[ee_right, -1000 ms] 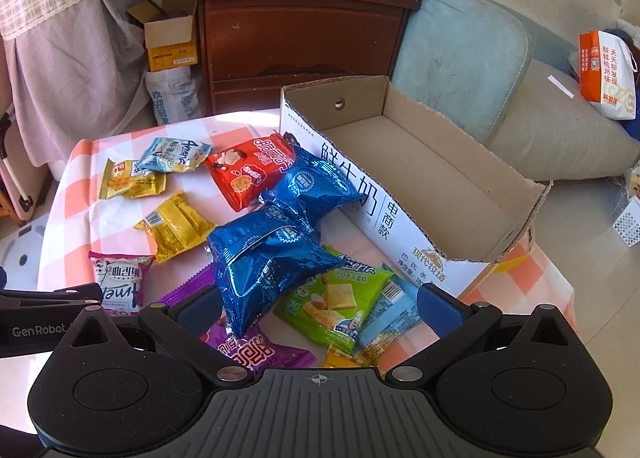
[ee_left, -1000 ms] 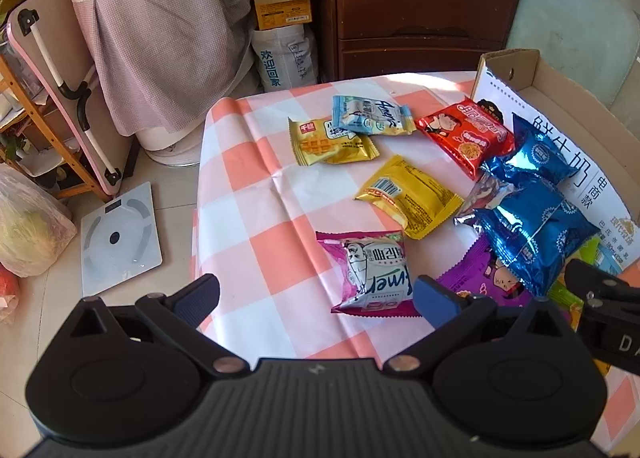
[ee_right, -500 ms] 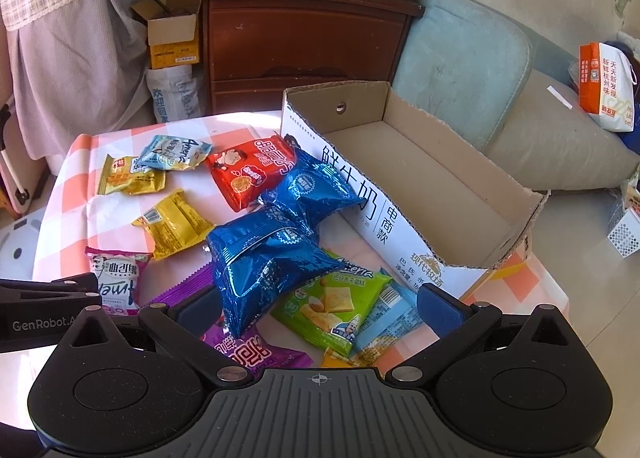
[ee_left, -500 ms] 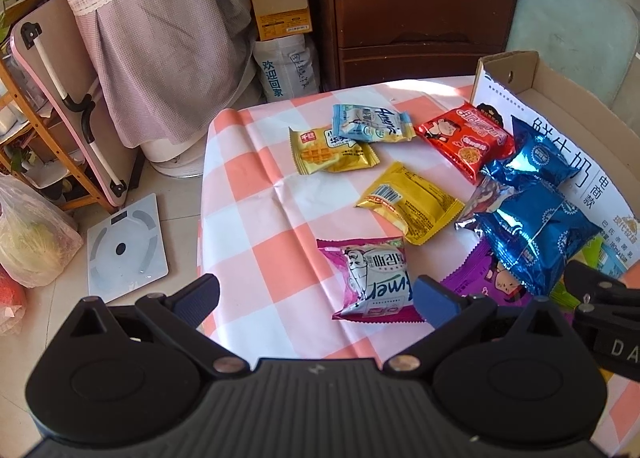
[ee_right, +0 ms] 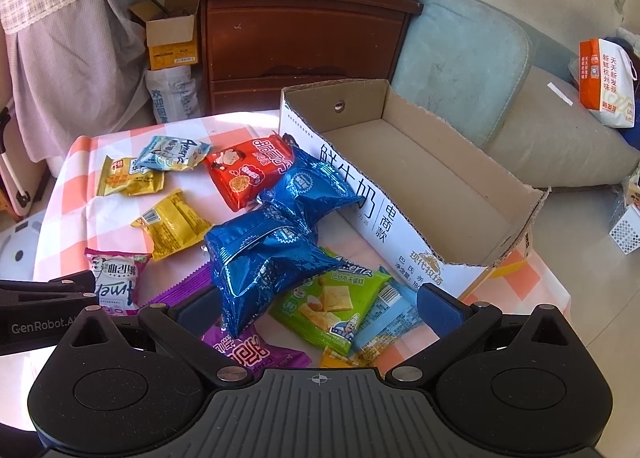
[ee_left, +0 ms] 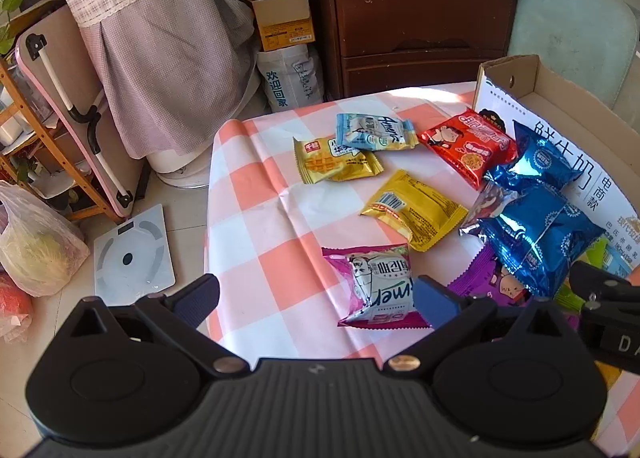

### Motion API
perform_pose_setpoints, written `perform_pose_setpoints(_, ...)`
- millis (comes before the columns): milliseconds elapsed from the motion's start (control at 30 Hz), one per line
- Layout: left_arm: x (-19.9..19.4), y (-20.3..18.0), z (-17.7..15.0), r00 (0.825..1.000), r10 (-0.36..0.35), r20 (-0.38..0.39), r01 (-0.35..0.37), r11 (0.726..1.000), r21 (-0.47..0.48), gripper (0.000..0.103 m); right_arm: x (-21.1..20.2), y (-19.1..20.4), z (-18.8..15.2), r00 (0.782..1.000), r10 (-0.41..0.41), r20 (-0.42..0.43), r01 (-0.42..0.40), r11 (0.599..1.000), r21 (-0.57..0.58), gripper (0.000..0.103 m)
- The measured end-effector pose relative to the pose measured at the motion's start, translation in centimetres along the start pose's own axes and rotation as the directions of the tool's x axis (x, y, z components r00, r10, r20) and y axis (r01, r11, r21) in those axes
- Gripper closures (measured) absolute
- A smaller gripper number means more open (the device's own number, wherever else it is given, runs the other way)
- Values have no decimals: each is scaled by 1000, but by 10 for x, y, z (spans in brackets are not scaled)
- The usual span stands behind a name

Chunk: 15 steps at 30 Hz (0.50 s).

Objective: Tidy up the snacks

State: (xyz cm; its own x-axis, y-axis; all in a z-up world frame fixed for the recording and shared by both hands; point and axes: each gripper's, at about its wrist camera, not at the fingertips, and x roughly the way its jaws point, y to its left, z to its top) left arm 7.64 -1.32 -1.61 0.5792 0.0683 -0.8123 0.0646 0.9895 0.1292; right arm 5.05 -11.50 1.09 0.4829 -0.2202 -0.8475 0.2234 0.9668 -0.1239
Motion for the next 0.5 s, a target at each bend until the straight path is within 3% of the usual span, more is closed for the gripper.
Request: perform_pose_setpoints(500,-2,-8,-4,1000,4,11,-4,999,39,1,0,9,-2,999,-35,26,36,998,-43,0)
